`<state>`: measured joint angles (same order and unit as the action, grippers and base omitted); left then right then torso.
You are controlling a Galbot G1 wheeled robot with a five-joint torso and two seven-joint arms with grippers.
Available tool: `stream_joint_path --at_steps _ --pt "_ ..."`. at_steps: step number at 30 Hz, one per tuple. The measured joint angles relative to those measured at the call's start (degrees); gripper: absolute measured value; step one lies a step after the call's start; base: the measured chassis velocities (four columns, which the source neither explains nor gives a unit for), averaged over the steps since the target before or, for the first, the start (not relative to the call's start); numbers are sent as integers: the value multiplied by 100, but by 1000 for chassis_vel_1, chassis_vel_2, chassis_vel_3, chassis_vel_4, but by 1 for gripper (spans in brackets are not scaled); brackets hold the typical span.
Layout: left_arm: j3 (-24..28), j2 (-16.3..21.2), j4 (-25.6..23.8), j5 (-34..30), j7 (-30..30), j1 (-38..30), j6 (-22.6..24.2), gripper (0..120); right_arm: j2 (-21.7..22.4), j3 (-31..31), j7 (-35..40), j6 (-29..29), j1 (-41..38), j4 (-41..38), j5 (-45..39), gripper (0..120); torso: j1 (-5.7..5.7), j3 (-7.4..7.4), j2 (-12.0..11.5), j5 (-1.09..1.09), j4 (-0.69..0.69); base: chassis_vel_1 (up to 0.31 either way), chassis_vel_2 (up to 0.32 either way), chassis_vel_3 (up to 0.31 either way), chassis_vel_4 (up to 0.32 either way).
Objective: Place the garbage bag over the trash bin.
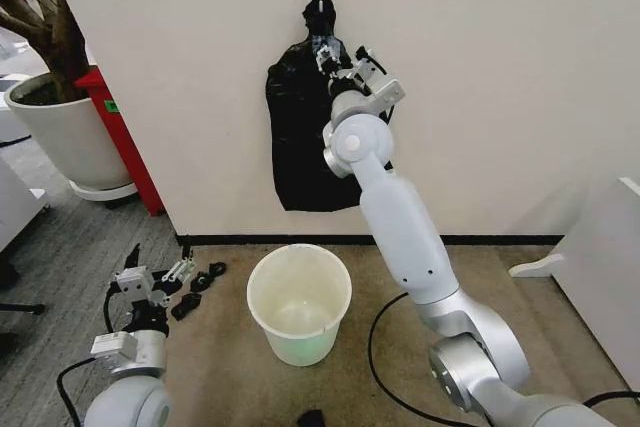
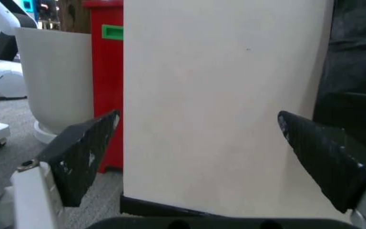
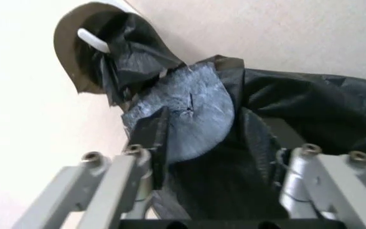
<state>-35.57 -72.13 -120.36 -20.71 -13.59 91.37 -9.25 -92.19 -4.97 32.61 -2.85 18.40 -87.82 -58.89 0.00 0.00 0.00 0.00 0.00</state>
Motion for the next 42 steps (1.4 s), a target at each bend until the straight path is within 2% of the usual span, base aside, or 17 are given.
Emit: stream_joint_path --at_steps 6,9,13,32,42 --pt "2 -15 9 12 0 5 -10 98 2 101 12 0 99 -96 80 19 0 0 0 0 0 0 0 0 0" --pt "3 -20 9 19 0 7 -11 98 3 114 12 3 99 -109 93 16 0 0 0 0 0 0 0 0 0" --pt "13 -31 22 39 0 13 -16 98 4 161 16 23 98 -173 98 0 0 0 0 0 0 0 0 0 0" --pt "59 -82 85 88 6 -5 -61 98 5 621 154 51 544 -695 311 0 0 0 0 0 0 0 0 0 0" --pt "87 -90 153 93 9 -28 -98 98 6 606 99 67 1149 -913 406 0 0 0 0 0 1 0 0 0 0"
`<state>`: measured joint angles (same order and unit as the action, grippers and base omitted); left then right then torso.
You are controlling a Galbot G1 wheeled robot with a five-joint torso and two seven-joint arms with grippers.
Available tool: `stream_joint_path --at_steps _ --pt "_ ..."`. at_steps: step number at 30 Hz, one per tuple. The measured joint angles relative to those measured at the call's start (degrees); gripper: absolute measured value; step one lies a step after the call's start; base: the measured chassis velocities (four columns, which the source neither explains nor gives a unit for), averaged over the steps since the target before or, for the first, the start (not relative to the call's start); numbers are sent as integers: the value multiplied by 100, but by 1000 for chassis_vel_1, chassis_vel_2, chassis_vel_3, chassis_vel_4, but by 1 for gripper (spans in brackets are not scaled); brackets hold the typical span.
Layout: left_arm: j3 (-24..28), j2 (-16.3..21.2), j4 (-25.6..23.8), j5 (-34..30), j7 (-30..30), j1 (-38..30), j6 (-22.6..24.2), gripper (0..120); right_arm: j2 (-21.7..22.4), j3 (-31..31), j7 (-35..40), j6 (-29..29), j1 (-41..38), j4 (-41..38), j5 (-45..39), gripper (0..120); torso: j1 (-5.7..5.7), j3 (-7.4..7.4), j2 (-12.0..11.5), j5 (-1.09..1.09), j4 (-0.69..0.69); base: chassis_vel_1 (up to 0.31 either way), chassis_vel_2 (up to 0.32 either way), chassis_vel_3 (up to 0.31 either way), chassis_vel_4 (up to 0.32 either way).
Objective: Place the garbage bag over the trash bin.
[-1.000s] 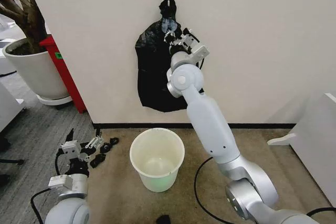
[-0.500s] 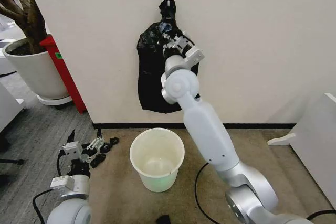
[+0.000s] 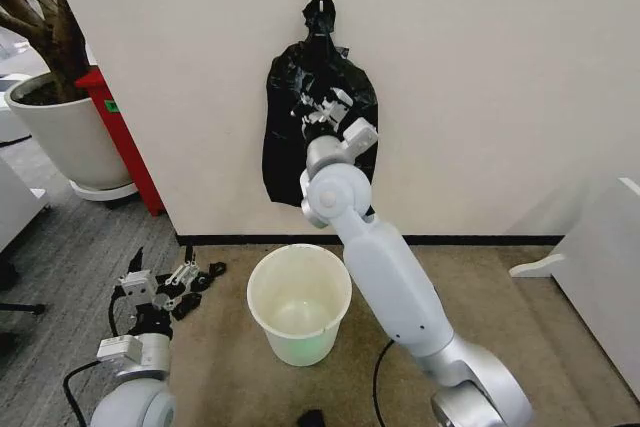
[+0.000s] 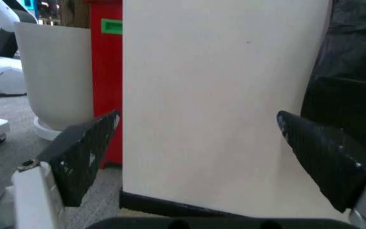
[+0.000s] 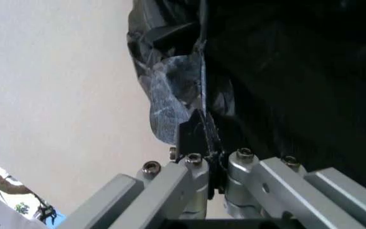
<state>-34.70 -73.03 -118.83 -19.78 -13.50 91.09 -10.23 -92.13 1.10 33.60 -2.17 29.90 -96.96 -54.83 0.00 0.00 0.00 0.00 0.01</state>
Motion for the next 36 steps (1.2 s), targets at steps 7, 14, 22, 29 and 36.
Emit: stream_joint_path --at_steps 7,14,22,29,36 --pt "36 -17 29 18 5 -23 0 98 0 -52 -65 13 345 -140 61 0 0 0 0 0 0 0 0 0 0" --pt "53 -30 44 41 10 -24 0 98 0 -104 -175 42 754 -260 194 0 0 0 0 0 -1 0 0 0 0" --pt "64 -46 72 70 15 -25 -2 98 -1 -189 -308 102 1257 -339 367 0 0 0 0 0 -1 0 0 0 0" --pt "69 -58 83 85 19 -30 -8 98 -1 -211 -387 139 1615 -371 459 0 0 0 0 0 -1 0 0 0 0" --pt "70 -75 87 106 21 -26 -31 98 180 40 -487 198 1950 -378 637 0 0 0 0 0 -1 0 0 0 0"
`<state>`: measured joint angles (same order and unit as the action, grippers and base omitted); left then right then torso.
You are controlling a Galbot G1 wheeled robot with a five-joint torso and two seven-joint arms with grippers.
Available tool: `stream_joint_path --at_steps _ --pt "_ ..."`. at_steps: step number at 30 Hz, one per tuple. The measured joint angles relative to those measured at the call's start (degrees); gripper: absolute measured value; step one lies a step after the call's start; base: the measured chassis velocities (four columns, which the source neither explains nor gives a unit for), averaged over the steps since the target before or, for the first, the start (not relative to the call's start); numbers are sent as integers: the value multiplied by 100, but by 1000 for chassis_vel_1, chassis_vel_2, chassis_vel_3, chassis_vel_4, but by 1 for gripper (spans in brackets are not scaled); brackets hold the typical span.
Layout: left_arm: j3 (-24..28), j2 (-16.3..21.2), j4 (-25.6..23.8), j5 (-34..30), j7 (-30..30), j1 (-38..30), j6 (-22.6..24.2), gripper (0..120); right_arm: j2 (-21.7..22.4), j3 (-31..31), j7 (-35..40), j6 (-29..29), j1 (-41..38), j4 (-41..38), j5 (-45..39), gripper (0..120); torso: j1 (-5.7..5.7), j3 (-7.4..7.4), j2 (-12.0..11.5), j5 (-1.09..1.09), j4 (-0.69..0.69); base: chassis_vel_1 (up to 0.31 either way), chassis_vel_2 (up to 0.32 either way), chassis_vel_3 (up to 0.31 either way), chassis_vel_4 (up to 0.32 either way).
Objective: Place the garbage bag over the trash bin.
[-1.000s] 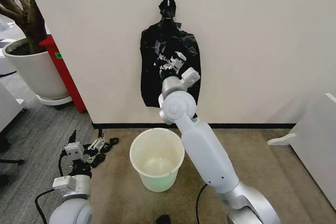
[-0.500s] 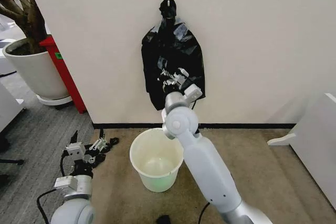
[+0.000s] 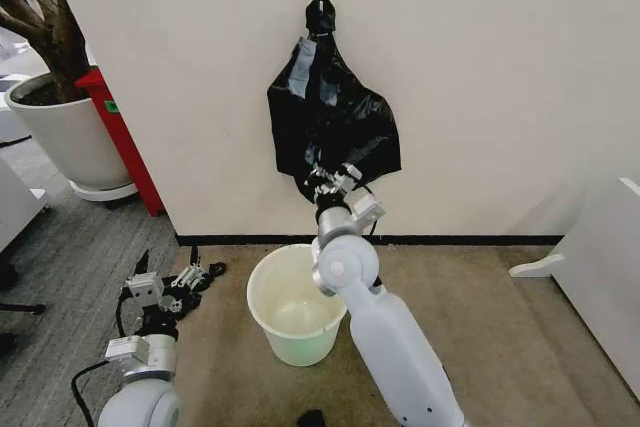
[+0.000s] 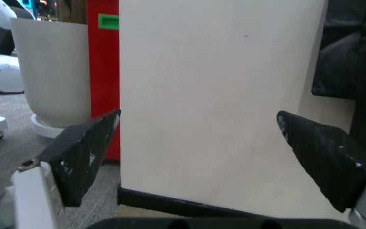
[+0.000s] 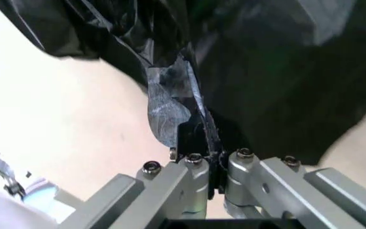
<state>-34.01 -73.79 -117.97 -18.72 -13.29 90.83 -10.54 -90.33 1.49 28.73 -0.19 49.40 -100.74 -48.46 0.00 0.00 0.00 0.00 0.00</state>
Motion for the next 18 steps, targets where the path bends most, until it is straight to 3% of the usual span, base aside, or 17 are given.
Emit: stream_joint_path --at_steps 18 --pt "-14 -64 23 114 3 55 -81 98 305 368 -153 119 699 31 367 0 0 0 0 0 0 0 0 0 0"
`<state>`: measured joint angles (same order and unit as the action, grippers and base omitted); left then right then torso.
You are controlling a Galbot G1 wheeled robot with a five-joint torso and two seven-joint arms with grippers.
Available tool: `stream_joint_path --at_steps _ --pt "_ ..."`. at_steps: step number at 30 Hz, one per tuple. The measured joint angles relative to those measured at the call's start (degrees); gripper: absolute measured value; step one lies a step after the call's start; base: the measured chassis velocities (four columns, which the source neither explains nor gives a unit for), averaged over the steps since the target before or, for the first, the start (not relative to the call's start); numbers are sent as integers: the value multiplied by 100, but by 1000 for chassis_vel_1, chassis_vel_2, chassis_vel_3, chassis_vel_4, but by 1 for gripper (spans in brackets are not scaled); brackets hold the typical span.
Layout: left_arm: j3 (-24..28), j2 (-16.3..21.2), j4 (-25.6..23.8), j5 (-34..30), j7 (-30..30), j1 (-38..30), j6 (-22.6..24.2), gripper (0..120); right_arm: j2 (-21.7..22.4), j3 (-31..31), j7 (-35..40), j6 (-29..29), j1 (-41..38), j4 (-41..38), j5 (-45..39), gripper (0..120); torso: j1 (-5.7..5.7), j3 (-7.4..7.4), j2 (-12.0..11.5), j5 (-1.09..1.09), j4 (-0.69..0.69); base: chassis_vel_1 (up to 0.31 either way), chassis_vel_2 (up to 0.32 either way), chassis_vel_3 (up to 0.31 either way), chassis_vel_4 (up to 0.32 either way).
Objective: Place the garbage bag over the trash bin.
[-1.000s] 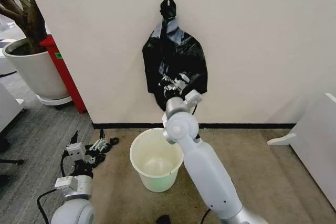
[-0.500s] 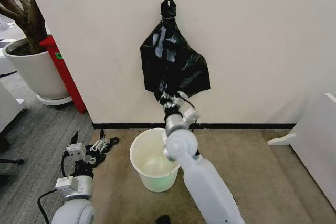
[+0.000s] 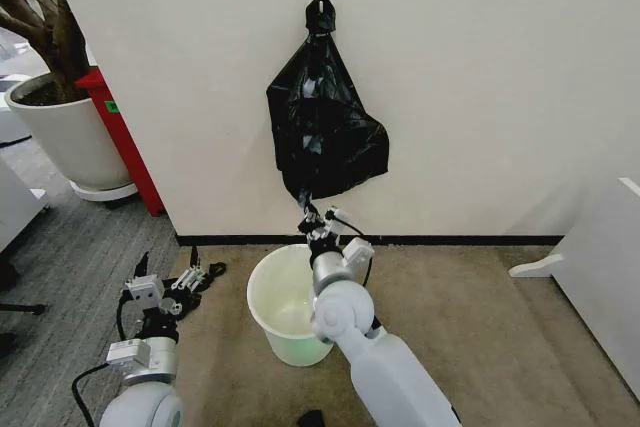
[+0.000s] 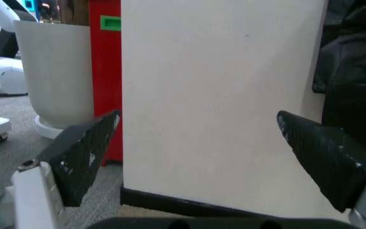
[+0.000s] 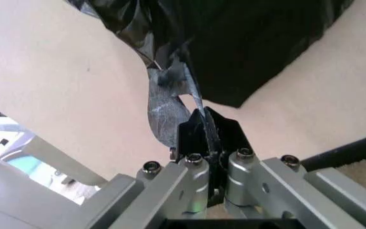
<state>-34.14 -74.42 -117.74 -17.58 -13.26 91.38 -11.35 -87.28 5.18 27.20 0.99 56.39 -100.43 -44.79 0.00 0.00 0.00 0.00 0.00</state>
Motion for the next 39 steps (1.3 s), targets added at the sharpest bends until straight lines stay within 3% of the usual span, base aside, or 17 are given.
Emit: stream_joint_path --at_steps 39 --pt "-10 -37 112 40 -11 -67 -80 98 190 173 -171 238 379 340 486 0 0 0 0 0 0 0 0 0 0"
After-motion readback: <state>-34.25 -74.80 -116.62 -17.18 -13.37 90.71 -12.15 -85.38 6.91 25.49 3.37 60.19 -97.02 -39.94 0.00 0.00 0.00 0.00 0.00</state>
